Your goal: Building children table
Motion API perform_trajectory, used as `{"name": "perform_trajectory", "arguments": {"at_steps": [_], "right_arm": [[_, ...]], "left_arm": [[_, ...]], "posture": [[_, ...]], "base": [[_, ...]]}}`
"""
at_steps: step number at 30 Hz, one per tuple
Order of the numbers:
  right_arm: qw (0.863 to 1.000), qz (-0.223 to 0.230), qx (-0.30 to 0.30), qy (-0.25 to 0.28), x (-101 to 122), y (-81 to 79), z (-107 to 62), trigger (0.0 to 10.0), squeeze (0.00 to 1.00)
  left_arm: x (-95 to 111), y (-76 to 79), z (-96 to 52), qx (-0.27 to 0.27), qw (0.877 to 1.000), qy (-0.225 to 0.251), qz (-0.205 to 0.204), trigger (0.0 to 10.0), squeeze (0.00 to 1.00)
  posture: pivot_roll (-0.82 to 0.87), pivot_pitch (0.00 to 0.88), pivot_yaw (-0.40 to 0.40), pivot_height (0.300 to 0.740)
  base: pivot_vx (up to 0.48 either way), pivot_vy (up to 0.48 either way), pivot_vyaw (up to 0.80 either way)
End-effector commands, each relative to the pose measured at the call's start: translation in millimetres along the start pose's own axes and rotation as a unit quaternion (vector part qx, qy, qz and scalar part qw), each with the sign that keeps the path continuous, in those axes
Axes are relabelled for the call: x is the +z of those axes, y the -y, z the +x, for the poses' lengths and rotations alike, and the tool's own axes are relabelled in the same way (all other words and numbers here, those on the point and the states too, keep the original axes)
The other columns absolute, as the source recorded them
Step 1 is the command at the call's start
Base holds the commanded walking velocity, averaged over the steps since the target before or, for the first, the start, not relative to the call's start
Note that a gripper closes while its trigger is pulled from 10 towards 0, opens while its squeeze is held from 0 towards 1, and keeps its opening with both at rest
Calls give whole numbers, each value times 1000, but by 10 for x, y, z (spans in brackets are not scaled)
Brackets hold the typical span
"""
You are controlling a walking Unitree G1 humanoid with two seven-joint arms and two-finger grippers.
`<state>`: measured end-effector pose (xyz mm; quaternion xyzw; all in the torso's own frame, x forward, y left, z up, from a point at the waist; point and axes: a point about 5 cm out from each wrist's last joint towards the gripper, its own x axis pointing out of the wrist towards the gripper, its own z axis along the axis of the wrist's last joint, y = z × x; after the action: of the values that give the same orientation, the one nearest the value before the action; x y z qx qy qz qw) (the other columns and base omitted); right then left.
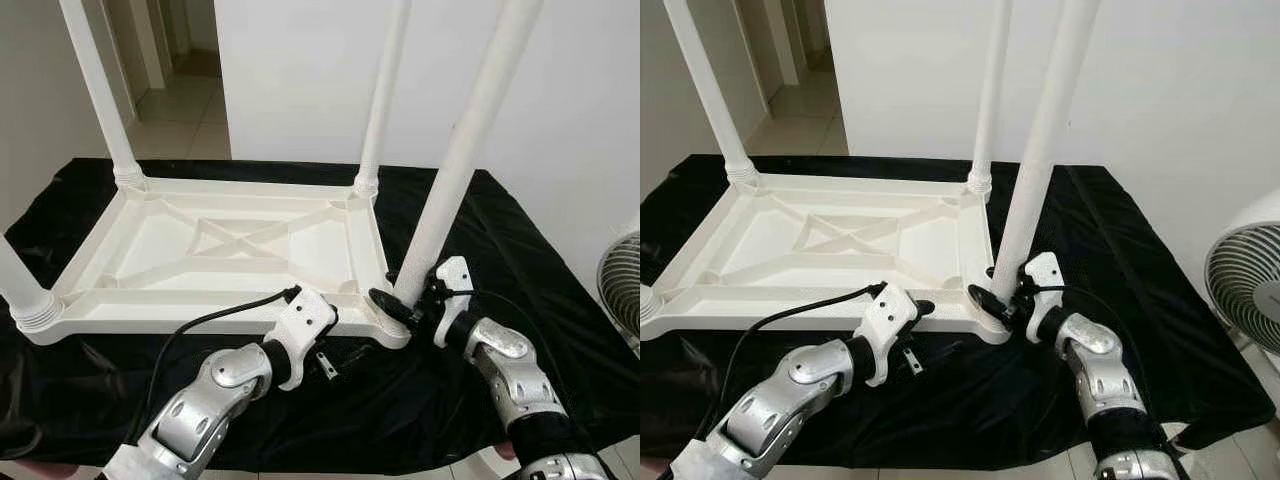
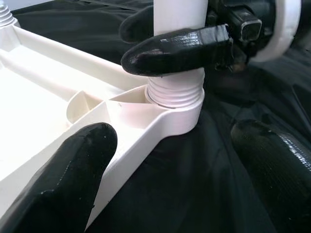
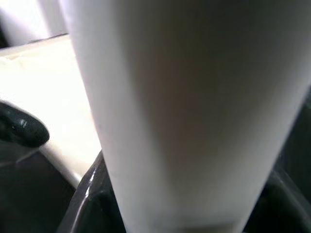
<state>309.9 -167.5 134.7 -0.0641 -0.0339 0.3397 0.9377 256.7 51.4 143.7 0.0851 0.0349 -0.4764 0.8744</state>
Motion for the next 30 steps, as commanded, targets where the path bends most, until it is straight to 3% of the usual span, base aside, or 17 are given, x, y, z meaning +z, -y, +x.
{"name": "perform_trajectory", "arguments": {"at_steps": [1, 4, 8, 9, 10, 14, 15, 18, 20, 21, 23, 30], "right_arm": [[1000, 5, -15, -15, -45, 1, -19, 10000, 0], [996, 13, -89, -5, -4, -55, -30, 10000, 0], [993, 19, -118, 2, 20, -87, -41, 10000, 0], [986, 30, -166, -1, 14, -93, -57, 10000, 0], [986, 30, -166, -1, 14, -93, -57, 10000, 0], [963, 45, -267, -17, 10, -130, -125, 10000, 0], [963, 45, -267, -17, 10, -130, -125, 10000, 0], [935, 35, -352, -37, 19, -266, -160, 10000, 0], [935, 35, -352, -37, 19, -266, -160, 10000, 0], [926, 42, -374, -40, 16, -307, -167, 10000, 0], [923, 49, -380, -44, 10, -383, -150, 10000, 0], [919, 52, -388, -46, 31, -363, -177, 10000, 0]], "left_arm": [[4, 59, 11, -43, 999, -3, -2, 10000, 0], [7, 64, 24, -44, 999, -2, -3, 10000, 0], [7, 67, 30, -45, 999, -1, -4, 10000, 0], [13, 61, 41, -46, 999, -1, -3, 10000, 0], [13, 61, 41, -46, 999, -1, -3, 10000, 0], [23, 60, 54, -49, 999, 1, -3, 10000, 0], [23, 60, 54, -49, 999, 1, -3, 10000, 0], [23, 58, 64, -50, 999, 2, -2, 10000, 0], [23, 58, 64, -50, 999, 2, -2, 10000, 0], [25, 59, 67, -50, 999, 2, -2, 10000, 0], [28, 58, 68, -51, 999, 3, -2, 10000, 0], [22, 64, 64, -52, 999, 2, -2, 10000, 0]], "posture": [[-7, 6, -38, 740], [-17, 5, -36, 740], [-22, 4, -34, 740], [-25, 4, -33, 740], [-25, 4, -33, 740], [-32, 6, -34, 740], [-32, 6, -34, 740], [-35, 6, -35, 740], [-35, 6, -35, 740], [-35, 6, -36, 740], [-32, 6, -38, 740], [-31, 2, -39, 740]], "base": [[0, 0, 0], [0, 0, 0], [0, 0, 0], [0, 0, 0], [0, 0, 0], [0, 0, 0], [0, 0, 0], [0, 0, 0], [0, 0, 0], [0, 0, 0], [0, 0, 0], [0, 0, 0]]}}
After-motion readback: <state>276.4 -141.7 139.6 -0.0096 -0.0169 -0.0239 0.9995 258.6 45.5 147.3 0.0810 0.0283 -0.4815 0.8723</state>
